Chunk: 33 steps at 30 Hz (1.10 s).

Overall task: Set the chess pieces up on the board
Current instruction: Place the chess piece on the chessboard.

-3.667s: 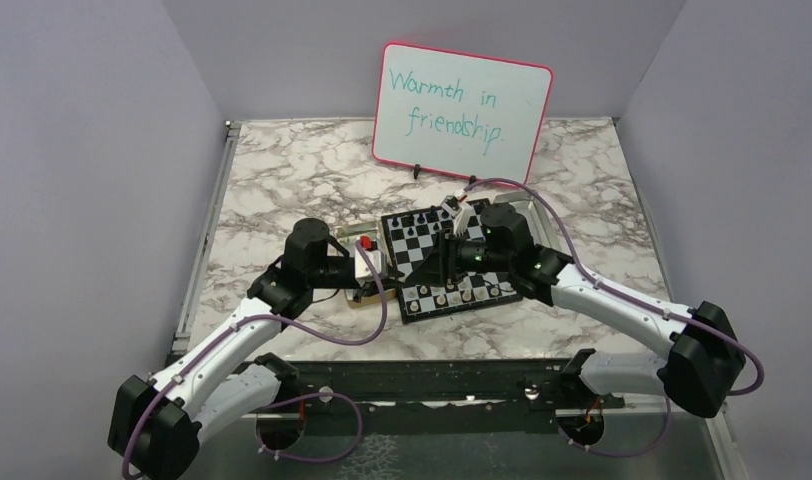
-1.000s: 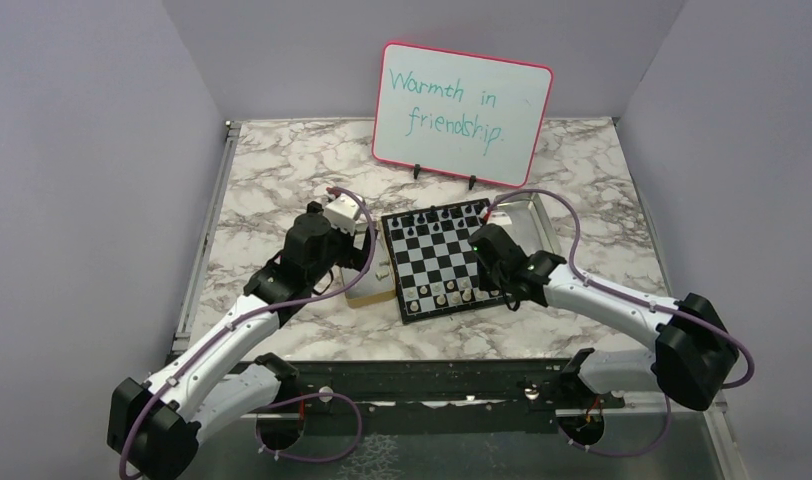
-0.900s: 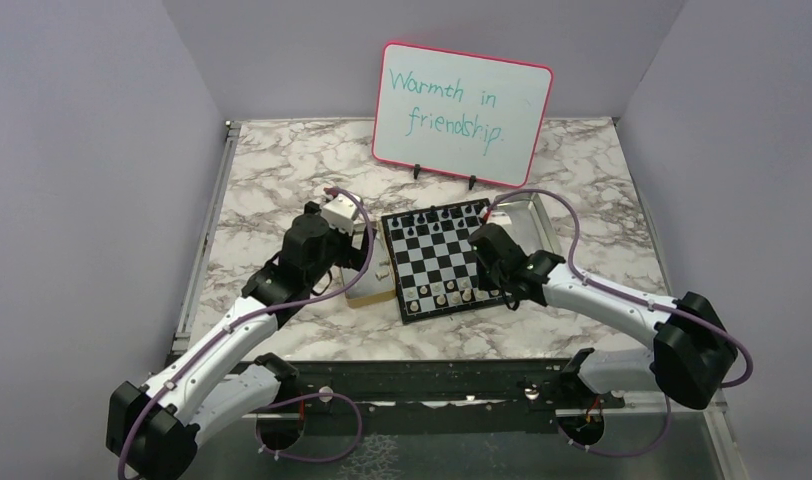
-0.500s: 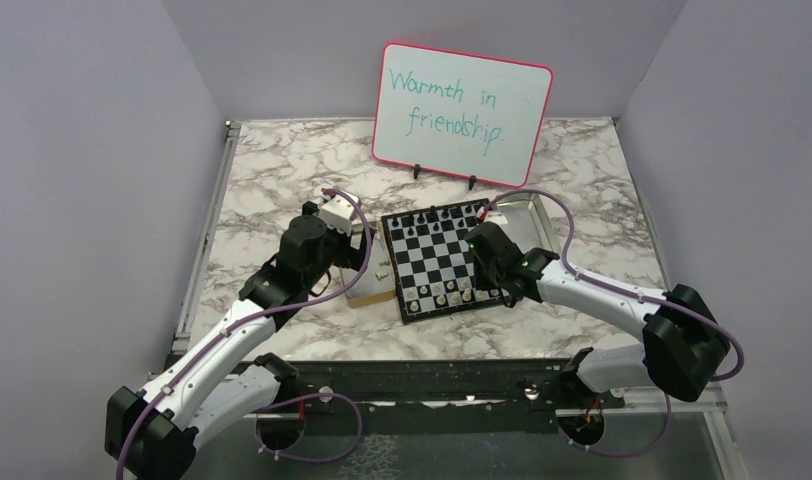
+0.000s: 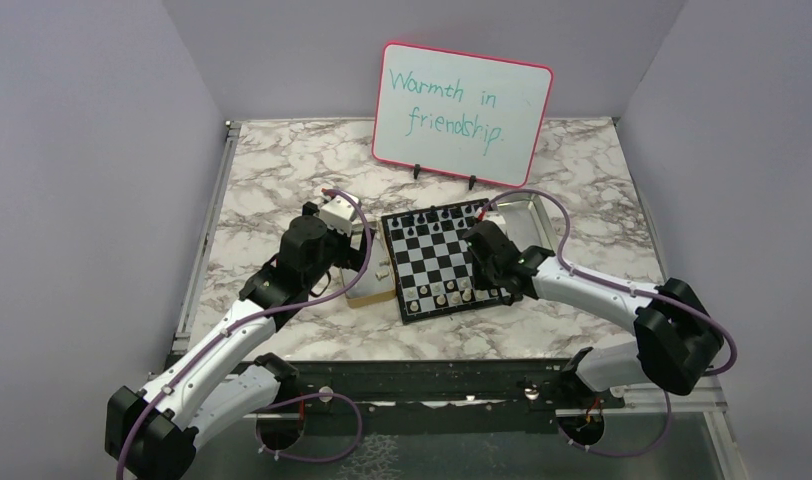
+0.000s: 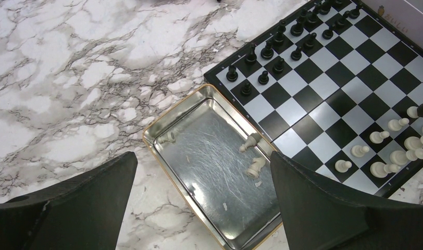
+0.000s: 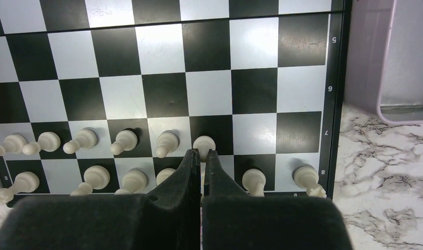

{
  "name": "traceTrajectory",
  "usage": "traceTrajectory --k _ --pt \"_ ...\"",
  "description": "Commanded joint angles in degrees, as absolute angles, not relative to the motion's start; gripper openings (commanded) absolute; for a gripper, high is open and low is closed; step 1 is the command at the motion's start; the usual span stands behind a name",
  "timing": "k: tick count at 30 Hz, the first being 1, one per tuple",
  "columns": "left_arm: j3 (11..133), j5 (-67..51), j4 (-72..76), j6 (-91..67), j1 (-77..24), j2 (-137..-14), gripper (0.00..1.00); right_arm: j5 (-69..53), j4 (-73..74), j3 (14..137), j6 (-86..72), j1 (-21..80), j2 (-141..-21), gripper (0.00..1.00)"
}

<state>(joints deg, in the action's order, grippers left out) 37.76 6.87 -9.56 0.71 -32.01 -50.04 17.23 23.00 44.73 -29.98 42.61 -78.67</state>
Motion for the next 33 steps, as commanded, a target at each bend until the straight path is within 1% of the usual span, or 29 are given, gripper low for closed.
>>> traceTrajectory --k 1,9,21,33 --pt "37.33 6.59 -9.4 1.45 -31.99 -49.47 0.99 16.44 21.56 46.48 -30.52 42.02 -79.72 0.03" --pt "37.45 6.42 -9.4 1.56 -31.99 -49.66 0.99 16.27 21.77 46.27 -30.59 41.58 -80.67 0.04" --pt "37.37 6.44 -9.32 1.67 -31.99 -49.87 0.99 15.56 21.44 46.57 -30.65 41.4 -81.83 0.13" --pt "37.43 6.33 -9.4 1.68 -31.99 -49.77 0.99 16.12 23.14 47.29 -30.72 41.4 -81.98 0.14"
